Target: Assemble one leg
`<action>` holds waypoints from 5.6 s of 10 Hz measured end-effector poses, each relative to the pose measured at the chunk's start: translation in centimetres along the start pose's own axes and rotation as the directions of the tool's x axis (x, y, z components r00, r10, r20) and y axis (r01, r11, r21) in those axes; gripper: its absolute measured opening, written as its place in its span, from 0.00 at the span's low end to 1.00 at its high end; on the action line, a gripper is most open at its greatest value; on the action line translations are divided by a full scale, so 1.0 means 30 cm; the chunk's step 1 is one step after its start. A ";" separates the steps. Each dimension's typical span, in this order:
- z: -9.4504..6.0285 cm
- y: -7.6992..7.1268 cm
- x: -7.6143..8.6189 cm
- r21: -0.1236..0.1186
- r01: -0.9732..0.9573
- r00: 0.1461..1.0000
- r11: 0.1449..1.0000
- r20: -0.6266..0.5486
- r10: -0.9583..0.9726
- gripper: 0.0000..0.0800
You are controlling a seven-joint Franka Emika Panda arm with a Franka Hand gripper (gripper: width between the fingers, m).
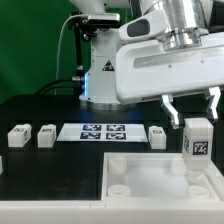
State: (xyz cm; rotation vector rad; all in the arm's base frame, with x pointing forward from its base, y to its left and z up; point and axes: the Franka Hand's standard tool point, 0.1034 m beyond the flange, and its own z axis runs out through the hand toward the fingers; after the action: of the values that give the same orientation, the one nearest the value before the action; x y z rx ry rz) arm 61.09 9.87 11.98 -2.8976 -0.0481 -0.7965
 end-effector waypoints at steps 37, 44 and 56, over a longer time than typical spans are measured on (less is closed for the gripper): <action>0.110 0.005 -0.072 0.029 -0.201 0.818 0.979 0.555 0.152 0.50; 0.132 -0.025 -0.053 -0.296 -0.741 0.470 0.603 0.413 0.780 0.37; 0.133 -0.031 -0.086 -0.280 -0.723 0.466 0.632 0.478 0.745 0.81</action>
Offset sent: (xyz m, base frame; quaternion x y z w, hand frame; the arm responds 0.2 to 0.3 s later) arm 0.0025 0.0079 -0.0147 0.0038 0.0156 0.0111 0.9998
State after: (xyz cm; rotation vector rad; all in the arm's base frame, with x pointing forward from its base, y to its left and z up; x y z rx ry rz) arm 60.82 11.36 7.38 -2.6098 1.1037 0.2300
